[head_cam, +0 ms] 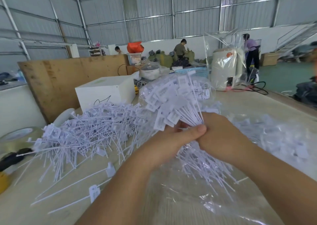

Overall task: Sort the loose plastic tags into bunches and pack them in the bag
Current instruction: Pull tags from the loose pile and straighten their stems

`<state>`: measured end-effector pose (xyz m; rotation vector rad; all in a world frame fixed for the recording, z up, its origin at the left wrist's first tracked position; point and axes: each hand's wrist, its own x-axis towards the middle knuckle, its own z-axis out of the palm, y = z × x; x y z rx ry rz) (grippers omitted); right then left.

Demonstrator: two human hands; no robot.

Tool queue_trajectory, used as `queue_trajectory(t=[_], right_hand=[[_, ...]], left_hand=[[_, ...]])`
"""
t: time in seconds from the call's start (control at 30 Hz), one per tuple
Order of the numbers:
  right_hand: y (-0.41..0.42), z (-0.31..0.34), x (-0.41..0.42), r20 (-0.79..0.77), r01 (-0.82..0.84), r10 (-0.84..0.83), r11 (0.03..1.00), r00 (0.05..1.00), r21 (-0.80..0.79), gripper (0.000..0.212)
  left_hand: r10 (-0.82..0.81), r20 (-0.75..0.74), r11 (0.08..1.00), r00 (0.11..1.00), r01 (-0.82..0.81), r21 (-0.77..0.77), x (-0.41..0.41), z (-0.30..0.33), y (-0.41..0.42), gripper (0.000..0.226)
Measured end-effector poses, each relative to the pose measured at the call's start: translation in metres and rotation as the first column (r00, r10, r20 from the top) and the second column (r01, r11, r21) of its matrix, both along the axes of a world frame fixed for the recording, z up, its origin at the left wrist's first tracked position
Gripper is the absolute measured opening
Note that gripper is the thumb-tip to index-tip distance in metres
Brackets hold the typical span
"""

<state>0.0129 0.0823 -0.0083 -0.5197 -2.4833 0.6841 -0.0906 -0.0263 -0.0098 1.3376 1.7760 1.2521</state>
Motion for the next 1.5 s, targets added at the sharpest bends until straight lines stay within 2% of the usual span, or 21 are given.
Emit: queue_trajectory(t=[0.07,0.1,0.17,0.23,0.3,0.37,0.4,0.47,0.53,0.57,0.63,0.73,0.8,0.9,0.97,1.03,1.1,1.17,1.3,1.4,1.5], right_hand=[[0.012,-0.002,0.004,-0.107,-0.012,-0.002,0.991,0.994,-0.130,0.020],[0.016,-0.002,0.006,-0.156,-0.028,-0.007,0.975,0.988,-0.221,0.018],[0.021,0.002,0.009,-0.210,-0.103,0.029,0.930,0.977,-0.354,0.019],[0.023,0.009,0.015,-0.215,-0.233,0.158,0.891,0.964,-0.389,0.021],[0.025,0.012,0.022,-0.162,-0.402,0.369,0.810,0.915,-0.426,0.025],[0.030,0.010,0.027,-0.081,-0.512,0.556,0.686,0.827,-0.517,0.010],[0.032,0.007,0.028,-0.025,-0.520,0.613,0.647,0.790,-0.558,0.003],[0.038,0.000,0.028,0.093,-0.497,0.672,0.626,0.734,-0.601,0.008],[0.042,-0.003,0.029,0.142,-0.478,0.674,0.640,0.725,-0.601,0.013],[0.044,-0.002,0.030,0.151,-0.470,0.662,0.655,0.734,-0.592,0.012],[0.047,0.002,0.033,0.201,-0.434,0.610,0.722,0.766,-0.539,0.016],[0.049,0.007,0.032,0.367,-0.260,0.320,0.944,0.874,-0.205,0.028],[0.050,0.006,0.028,0.381,-0.082,0.065,0.996,0.922,0.028,0.029],[0.050,0.001,0.023,0.380,0.120,-0.172,0.980,0.909,0.157,0.018],[0.042,-0.003,0.021,0.398,0.153,-0.217,0.970,0.891,0.186,0.016],[0.030,-0.009,0.016,0.409,0.049,-0.118,0.983,0.905,0.175,0.026],[0.017,-0.017,0.010,0.434,-0.067,0.005,0.990,0.901,0.126,0.047],[0.015,-0.023,0.005,0.465,-0.081,-0.002,0.984,0.885,0.158,0.048],[0.017,-0.027,-0.004,0.460,0.103,-0.251,0.940,0.852,0.324,0.028],[0.018,-0.025,-0.007,0.434,0.290,-0.439,0.883,0.787,0.368,0.042],[0.021,-0.025,-0.002,0.447,0.355,-0.476,0.875,0.757,0.330,0.052]], left_hand=[[0.007,-0.127,0.996,0.992,-0.019,-0.091,-0.010,-0.004,-0.003,0.053],[0.014,-0.261,0.987,0.965,-0.055,-0.152,-0.017,-0.008,-0.001,0.057],[-0.008,-0.550,0.961,0.835,-0.146,-0.235,-0.024,-0.020,0.003,0.072],[0.049,-0.696,0.956,0.716,-0.236,-0.176,-0.026,-0.025,0.008,0.073],[0.172,-0.692,0.964,0.701,-0.266,-0.029,-0.027,-0.025,0.010,0.042],[0.327,-0.548,0.931,0.770,-0.362,0.046,-0.031,-0.026,0.006,0.018],[0.408,-0.471,0.895,0.782,-0.443,0.040,-0.037,-0.031,0.001,0.018],[0.405,-0.477,0.887,0.780,-0.463,-0.005,-0.046,-0.041,-0.011,0.019],[0.511,-0.361,0.858,0.780,-0.484,0.169,-0.047,-0.031,-0.002,0.029],[0.555,-0.335,0.830,0.761,-0.478,0.287,-0.047,-0.024,0.002,0.029],[0.542,-0.200,0.785,0.816,-0.407,0.467,-0.041,-0.012,0.007,0.022],[0.731,-0.154,0.609,0.665,-0.533,0.588,-0.041,-0.005,0.002,0.016],[0.756,-0.112,0.560,0.645,-0.549,0.620,-0.039,-0.005,0.000,0.017],[0.703,-0.044,0.557,0.710,-0.510,0.655,-0.029,-0.005,0.001,0.019],[0.658,-0.062,0.571,0.750,-0.444,0.690,-0.018,-0.005,0.003,0.023],[0.632,-0.101,0.587,0.768,-0.391,0.709,-0.008,-0.006,0.004,0.023],[0.615,-0.144,0.601,0.775,-0.343,0.722,-0.002,-0.005,0.004,0.022],[0.600,-0.174,0.613,0.781,-0.309,0.727,0.003,-0.003,0.003,0.022],[0.548,-0.203,0.594,0.811,-0.207,0.778,0.013,-0.002,0.003,0.021],[0.507,-0.214,0.556,0.835,-0.127,0.822,0.024,-0.005,0.003,0.021],[0.435,-0.130,0.540,0.891,-0.143,0.829,0.031,-0.007,0.005,0.021]])
